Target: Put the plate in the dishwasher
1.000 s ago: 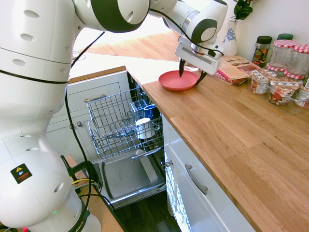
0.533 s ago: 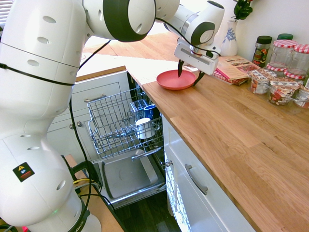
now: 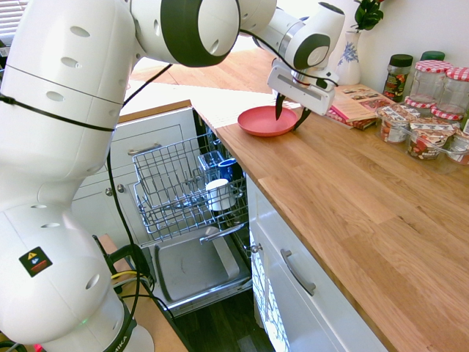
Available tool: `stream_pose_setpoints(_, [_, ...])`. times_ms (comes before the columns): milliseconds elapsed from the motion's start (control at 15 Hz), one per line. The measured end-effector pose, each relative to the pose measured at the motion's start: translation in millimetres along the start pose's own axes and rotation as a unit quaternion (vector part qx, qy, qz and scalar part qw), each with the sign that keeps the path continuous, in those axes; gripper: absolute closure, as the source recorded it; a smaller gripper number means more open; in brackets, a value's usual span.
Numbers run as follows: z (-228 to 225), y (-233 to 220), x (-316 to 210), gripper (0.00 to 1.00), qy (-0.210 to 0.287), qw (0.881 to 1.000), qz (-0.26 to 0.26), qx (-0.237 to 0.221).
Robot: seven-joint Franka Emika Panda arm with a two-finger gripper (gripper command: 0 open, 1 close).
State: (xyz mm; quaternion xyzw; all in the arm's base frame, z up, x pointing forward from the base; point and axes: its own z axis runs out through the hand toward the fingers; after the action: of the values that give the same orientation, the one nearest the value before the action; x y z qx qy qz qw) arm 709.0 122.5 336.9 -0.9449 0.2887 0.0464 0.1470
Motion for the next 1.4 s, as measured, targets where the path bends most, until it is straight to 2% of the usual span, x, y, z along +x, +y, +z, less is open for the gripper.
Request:
stream_pose_setpoints(733, [6,3,-1,1.0,-0.004,1.0,0.0,-0.006])
stream_pose_setpoints(1000, [-1,-2,-5,1.0,0.009,1.0,-0.016,-0.013])
stream_pose_setpoints(1200, [-31,-36,-35,1.0,0.055,0.996,-0.063,-0.041])
stream_pose_setpoints(1400, [-48,-103,-110,1.0,0.094,0.985,-0.119,-0.084])
